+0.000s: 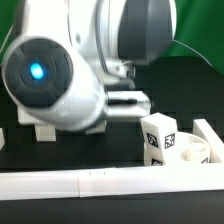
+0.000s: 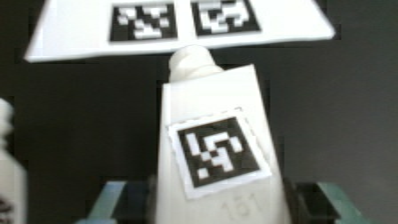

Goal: Assemble stool

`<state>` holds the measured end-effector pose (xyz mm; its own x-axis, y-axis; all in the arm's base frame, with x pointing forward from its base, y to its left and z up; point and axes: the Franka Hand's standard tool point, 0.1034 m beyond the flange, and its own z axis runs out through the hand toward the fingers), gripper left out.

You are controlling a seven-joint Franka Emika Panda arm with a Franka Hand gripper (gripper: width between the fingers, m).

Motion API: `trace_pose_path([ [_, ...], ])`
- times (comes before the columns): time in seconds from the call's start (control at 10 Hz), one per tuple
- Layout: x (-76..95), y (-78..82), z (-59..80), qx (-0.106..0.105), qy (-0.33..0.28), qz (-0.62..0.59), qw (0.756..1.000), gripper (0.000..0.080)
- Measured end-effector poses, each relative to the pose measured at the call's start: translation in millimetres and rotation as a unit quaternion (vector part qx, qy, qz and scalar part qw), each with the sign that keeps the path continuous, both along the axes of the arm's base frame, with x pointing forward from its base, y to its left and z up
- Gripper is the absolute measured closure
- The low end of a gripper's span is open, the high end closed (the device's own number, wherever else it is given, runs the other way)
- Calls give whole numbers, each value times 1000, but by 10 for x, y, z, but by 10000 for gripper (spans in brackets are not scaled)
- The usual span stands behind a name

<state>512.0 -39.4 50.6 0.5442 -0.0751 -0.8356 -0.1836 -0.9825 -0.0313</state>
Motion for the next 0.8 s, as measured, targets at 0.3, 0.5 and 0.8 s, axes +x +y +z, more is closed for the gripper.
trace_pose_path([
  [0.3,167,158,672,-12,-32,7,999,475],
  [0.5,236,217,657,-25,-53,30,998,475],
  [0.8,405,532,829,-63,-180,5,982,475],
])
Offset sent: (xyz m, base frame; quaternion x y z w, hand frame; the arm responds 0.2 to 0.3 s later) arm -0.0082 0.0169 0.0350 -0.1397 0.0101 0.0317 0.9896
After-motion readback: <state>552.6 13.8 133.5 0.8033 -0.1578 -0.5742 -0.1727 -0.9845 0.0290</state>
